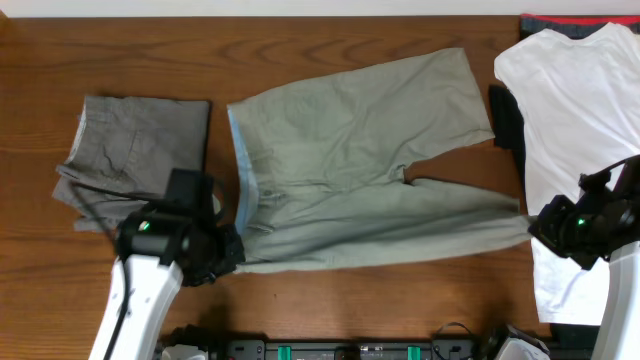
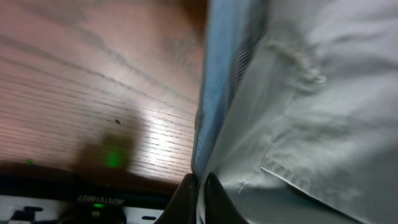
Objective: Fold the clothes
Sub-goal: 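Lift the leg hems and fold them up toward the waistband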
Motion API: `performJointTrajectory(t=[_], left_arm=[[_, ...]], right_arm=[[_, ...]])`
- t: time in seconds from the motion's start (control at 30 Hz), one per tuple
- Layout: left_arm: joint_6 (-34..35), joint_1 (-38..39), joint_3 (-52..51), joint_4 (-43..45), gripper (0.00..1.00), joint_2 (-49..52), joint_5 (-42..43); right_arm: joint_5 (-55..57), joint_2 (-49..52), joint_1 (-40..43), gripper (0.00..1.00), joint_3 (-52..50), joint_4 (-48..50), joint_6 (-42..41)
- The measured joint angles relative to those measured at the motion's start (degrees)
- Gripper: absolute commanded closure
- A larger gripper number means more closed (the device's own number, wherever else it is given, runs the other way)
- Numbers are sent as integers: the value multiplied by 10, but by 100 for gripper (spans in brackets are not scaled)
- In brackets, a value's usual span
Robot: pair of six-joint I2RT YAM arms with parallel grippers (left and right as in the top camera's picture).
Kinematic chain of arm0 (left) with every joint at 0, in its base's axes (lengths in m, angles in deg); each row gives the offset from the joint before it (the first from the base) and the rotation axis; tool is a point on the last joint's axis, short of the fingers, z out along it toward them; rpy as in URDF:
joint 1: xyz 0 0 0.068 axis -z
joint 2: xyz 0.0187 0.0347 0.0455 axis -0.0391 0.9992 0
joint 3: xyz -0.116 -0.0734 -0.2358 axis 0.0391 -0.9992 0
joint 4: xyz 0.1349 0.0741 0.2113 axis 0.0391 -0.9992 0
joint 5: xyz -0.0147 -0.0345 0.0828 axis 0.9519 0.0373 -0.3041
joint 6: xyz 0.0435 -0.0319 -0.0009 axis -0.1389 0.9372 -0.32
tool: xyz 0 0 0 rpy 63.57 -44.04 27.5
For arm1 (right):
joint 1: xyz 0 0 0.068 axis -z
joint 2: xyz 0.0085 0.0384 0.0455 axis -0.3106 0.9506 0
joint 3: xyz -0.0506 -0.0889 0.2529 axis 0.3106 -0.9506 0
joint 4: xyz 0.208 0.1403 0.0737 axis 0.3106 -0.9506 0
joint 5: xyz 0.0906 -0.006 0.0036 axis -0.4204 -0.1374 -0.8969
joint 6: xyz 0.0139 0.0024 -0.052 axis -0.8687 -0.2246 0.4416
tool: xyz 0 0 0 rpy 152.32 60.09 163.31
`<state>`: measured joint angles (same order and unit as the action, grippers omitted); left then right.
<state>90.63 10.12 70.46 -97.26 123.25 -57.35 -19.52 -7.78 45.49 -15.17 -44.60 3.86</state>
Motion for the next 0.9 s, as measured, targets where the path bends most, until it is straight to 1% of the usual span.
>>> performJointTrajectory(t=[0.1, 0.2, 0.4, 0.53, 0.63, 0.77, 0.9], left_arm=[[6, 0, 30, -2, 94, -34, -2], [8, 0, 50, 18, 94, -47, -3], [8, 0, 54, 101, 94, -14, -10], [8, -2, 54, 163, 94, 32, -19], [8, -2, 54, 203, 94, 66, -24], [8, -2, 54, 266, 95, 106, -26], [7, -2, 54, 346, 94, 137, -27]], right_arm=[[-6, 0, 0, 99, 14, 22, -3], [-23, 0, 0, 99, 22, 61, -12], [-56, 20, -34, 98, 36, 167, -52], [-61, 73, -80, 98, 41, 253, -85], [-62, 125, -108, 99, 56, 290, -104], [-63, 209, -134, 99, 115, 299, -116], [-73, 299, -150, 99, 207, 301, -123]])
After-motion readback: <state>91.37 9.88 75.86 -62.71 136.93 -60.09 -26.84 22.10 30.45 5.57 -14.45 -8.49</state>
